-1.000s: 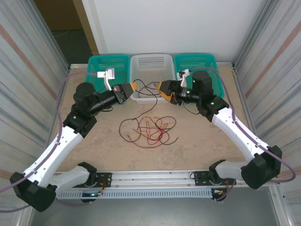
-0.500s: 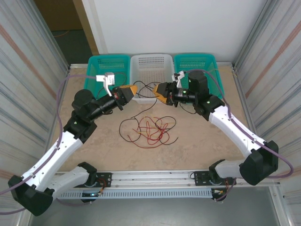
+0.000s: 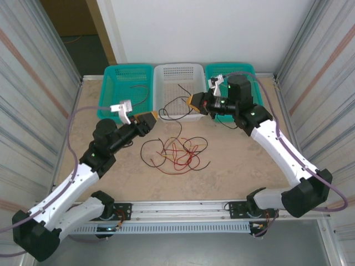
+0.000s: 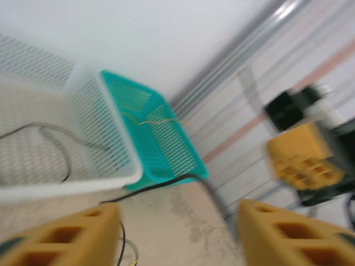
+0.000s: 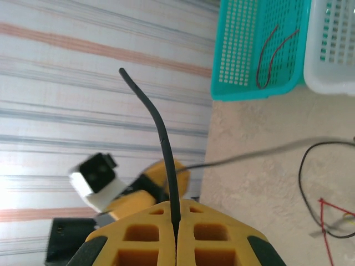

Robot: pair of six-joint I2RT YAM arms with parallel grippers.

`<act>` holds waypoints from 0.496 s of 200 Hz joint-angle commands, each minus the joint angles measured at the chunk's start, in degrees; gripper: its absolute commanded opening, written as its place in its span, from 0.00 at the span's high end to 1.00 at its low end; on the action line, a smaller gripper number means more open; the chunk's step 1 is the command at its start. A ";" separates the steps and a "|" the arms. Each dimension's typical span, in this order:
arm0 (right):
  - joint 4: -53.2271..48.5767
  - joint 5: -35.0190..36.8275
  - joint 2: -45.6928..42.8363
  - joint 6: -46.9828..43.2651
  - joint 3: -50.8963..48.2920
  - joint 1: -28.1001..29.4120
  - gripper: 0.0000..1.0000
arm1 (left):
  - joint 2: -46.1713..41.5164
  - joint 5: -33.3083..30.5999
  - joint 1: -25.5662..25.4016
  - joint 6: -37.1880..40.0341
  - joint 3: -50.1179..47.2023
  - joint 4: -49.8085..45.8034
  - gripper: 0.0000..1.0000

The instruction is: Untangle the cables

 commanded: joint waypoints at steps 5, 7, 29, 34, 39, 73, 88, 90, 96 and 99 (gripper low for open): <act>-8.53 3.60 -1.55 -10.54 4.13 -0.03 1.00 | -4.11 -5.52 -0.02 -6.05 -3.34 -3.11 0.26; -8.57 3.58 -1.60 -10.82 4.21 -0.04 1.00 | -4.27 -5.21 -0.02 -6.23 -3.45 -3.07 0.24; -11.85 4.76 -1.44 -14.89 6.20 0.22 1.00 | -3.35 -0.49 0.16 -5.56 -1.85 -3.10 0.17; -12.87 4.97 -1.29 -15.83 6.80 0.27 1.00 | -2.77 0.41 0.22 -5.43 -0.85 -3.62 0.15; -13.72 5.00 -1.07 -16.84 7.52 0.38 1.00 | -2.03 1.41 0.24 -5.48 0.19 -4.24 0.13; -18.96 6.79 -0.55 -23.51 11.55 3.87 1.00 | 6.68 13.10 0.74 -8.53 8.47 -5.16 0.11; -19.23 7.70 -0.79 -24.23 11.63 5.01 1.00 | 9.76 17.63 0.48 -11.42 9.69 -2.94 0.13; -19.22 7.81 -0.82 -24.24 11.56 5.13 1.00 | 10.01 18.07 0.37 -11.77 9.67 -2.59 0.13; -19.12 8.21 -0.98 -24.33 11.32 5.45 1.00 | 10.87 18.97 0.04 -12.44 9.66 -1.58 0.14; -19.08 8.49 -0.99 -24.33 11.22 5.57 1.00 | 11.14 19.28 -0.08 -12.60 9.63 -1.37 0.14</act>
